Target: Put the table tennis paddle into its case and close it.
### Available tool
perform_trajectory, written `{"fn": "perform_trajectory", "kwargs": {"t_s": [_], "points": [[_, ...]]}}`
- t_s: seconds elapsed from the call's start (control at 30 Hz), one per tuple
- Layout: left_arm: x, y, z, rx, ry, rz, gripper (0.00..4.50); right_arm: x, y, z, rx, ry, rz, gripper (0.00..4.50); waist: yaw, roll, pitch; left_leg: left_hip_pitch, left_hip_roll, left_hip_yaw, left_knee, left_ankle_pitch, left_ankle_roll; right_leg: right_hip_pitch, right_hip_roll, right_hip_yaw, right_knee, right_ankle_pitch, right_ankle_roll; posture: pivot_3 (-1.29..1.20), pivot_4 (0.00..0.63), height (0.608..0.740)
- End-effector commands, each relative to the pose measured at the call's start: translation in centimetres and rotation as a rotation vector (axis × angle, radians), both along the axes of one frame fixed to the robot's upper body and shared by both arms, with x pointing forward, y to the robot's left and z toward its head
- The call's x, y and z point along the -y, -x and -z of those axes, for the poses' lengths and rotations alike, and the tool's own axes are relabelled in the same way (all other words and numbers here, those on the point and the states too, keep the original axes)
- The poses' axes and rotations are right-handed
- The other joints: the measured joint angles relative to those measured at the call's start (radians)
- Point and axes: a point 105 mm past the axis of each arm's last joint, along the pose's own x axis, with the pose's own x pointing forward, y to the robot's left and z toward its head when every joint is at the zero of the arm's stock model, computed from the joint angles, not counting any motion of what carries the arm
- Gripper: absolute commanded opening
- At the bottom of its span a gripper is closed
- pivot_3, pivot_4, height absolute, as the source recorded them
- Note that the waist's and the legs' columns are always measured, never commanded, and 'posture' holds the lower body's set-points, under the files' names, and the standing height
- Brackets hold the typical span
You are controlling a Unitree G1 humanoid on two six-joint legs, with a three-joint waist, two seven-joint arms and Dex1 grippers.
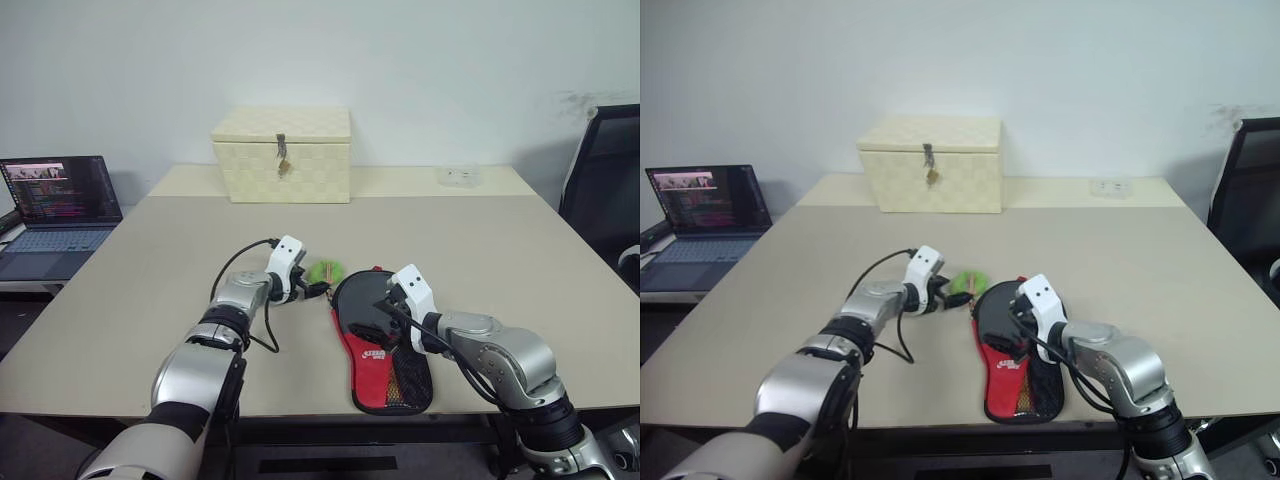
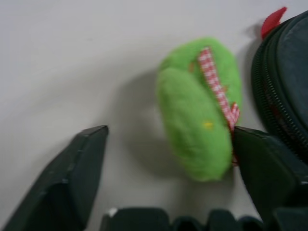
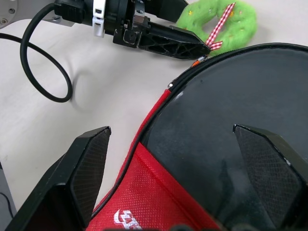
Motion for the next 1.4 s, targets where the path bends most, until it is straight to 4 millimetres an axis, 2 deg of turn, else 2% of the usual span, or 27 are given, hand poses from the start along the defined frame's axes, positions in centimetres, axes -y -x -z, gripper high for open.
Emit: {"fn": "perform_trajectory", "kwargs": {"t_s": [0.03,0.27,0.33,0.47,0.6,0.83,1.1,1.3,1.4], "points": [[0.4,-0.2,-0.5,0.015,0.000,0.011,2.96,-0.1,-0.2,-1.4,0.060,-0.019,0.000,4.50,0.000,0.000,0.000,0.000,0.000,0.000,0.000,0.000,0.000,0.000,0.000,0.000,0.000,0.000,0.000,0.00,0.150,0.740],[0.3,-0.1,-0.3,0.013,0.005,0.001,0.54,-0.2,-0.5,-1.2,0.077,0.003,-0.002,4.50,-0.001,0.000,0.000,0.000,0.000,0.000,0.000,0.000,0.000,0.000,0.000,0.000,0.001,0.000,0.000,0.00,0.150,0.740],[0.2,-0.2,-0.2,0.012,0.006,-0.007,0.05,-0.5,-0.6,-0.7,0.074,0.022,-0.011,4.50,-0.001,0.000,0.000,0.001,0.000,0.000,0.000,0.000,0.000,0.000,0.000,0.000,0.001,0.000,0.000,0.00,0.150,0.740],[0.3,-0.3,-0.3,0.018,0.004,-0.018,0.05,-1.0,-0.4,1.9,0.014,0.069,-0.029,4.50,-0.002,0.000,0.000,0.002,0.000,0.001,0.001,0.000,0.000,0.000,0.001,0.000,0.002,0.000,0.000,0.00,0.150,0.740],[0.5,-0.8,-1.1,0.053,-0.011,-0.040,0.05,-0.4,-0.7,4.5,-0.056,0.124,-0.006,4.50,-0.002,-0.001,-0.001,0.002,0.000,0.001,0.001,0.000,0.000,0.001,0.001,0.001,0.002,0.000,0.000,0.00,0.150,0.740],[1.5,-1.8,-3.5,0.171,-0.136,-0.047,0.05,0.6,-0.2,6.7,-0.130,0.167,0.015,4.50,0.000,-0.003,-0.002,0.005,0.000,0.000,0.002,0.000,0.000,0.004,0.001,0.000,0.002,0.001,0.003,0.00,0.150,0.740],[4.6,-2.7,-7.0,0.349,-0.263,-0.018,0.05,0.8,1.8,8.4,-0.188,0.210,-0.011,4.50,0.001,-0.004,-0.003,0.004,-0.001,0.000,0.001,0.000,0.000,0.005,0.001,0.000,0.000,0.001,0.003,0.00,0.150,0.740],[6.9,-2.6,-8.0,0.481,-0.445,0.065,0.05,1.9,4.4,10.4,-0.256,0.259,-0.021,4.50,0.001,-0.005,-0.006,0.005,-0.001,0.000,0.001,0.000,0.000,0.006,0.001,0.000,0.000,0.000,0.005,0.00,0.150,0.740],[8.3,-2.2,-7.6,0.555,-0.577,0.164,0.05,2.4,5.2,10.8,-0.273,0.268,-0.020,4.50,0.002,-0.006,-0.009,0.007,-0.001,-0.001,0.001,0.000,0.000,0.009,0.001,-0.001,-0.001,0.000,0.006,0.00,0.150,0.740]]}}
